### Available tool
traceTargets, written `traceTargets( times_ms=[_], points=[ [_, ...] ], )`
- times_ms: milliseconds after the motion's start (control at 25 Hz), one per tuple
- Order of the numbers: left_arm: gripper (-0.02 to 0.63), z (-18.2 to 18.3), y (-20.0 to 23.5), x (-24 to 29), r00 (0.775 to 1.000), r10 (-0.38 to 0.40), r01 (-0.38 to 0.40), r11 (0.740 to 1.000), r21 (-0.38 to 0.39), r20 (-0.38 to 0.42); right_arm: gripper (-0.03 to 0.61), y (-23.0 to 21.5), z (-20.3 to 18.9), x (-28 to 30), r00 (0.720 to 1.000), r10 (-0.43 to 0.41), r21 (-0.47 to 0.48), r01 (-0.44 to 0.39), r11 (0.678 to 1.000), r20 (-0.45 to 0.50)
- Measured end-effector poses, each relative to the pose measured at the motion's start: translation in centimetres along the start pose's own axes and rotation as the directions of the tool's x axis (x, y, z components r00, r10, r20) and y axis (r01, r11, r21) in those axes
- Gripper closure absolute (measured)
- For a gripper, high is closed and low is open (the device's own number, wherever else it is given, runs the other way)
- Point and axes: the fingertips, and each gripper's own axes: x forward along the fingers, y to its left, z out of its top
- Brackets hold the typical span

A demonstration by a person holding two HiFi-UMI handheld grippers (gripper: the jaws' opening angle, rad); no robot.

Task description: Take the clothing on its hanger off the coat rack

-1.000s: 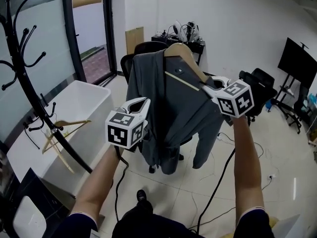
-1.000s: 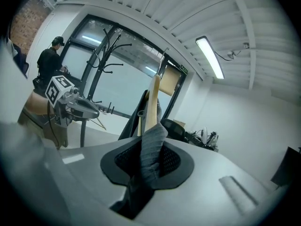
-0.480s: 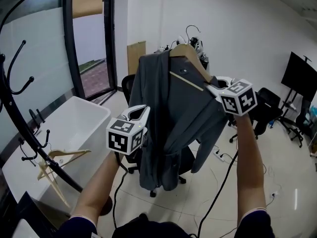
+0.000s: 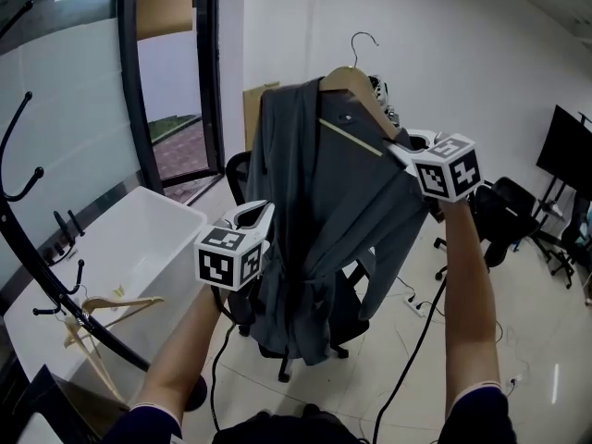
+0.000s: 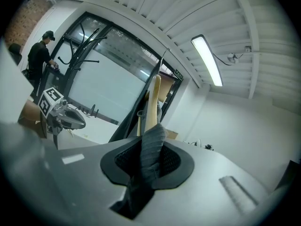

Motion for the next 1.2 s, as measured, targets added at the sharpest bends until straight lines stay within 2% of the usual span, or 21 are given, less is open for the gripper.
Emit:
traceTargets(
  times_ms=[200, 400, 760, 1200],
  points=[
    [0.601, -0.5, 0.3, 2.0, 0.999, 0.036, -0.036, 0.999, -0.015, -0.003, 0.522, -1.5, -0.9, 2.1, 1.000, 0.023, -0.007, -0.023, 1.000, 0.010],
    [0.601, -3.0, 0.5, 3.4, 0.997, 0.054, -0.056, 0.998, -0.026, -0.056, 0.522, -1.2, -4.4, 4.8, 0.999, 0.040, 0.035, -0.040, 0.999, 0.001],
    [0.601, -9.1, 0.0, 4.4, 0.987, 0.052, -0.064, 0.995, -0.078, -0.154, 0.522, 2.8, -11.8, 8.9, 0.993, 0.119, 0.093, -0.117, 0.989, -0.014],
    [0.601, -16.3, 0.5, 4.6, 0.962, 0.102, -0.141, 0.980, -0.138, -0.255, 0.522, 7.5, -18.7, 12.5, 0.984, 0.173, 0.171, -0.165, 0.971, -0.035]
  ],
)
